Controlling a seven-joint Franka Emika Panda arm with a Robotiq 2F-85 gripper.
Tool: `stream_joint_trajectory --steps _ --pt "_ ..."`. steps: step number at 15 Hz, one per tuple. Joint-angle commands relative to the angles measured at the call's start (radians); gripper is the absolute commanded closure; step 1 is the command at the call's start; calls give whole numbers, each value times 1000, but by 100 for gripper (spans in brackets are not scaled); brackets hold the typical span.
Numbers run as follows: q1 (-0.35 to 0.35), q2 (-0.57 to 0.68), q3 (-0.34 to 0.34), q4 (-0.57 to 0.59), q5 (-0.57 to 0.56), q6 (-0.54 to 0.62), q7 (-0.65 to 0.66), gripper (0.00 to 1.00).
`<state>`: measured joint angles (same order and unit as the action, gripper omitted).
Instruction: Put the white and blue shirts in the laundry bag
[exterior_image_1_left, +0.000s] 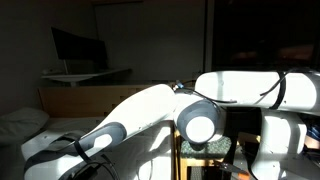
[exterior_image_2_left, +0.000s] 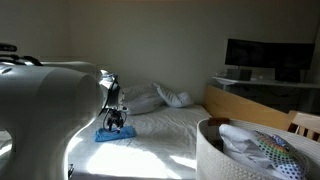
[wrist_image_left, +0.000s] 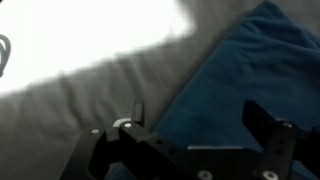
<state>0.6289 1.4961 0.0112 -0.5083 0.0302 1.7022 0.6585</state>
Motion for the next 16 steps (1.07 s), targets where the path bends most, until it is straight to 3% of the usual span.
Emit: stream_joint_trajectory --steps 1,12,16 --pt "11 0 -9 -36 -27 15 36 0" --pt "-8 4 -37 -106 -71 29 41 0" --pt "4 4 -23 -110 -53 103 76 0"
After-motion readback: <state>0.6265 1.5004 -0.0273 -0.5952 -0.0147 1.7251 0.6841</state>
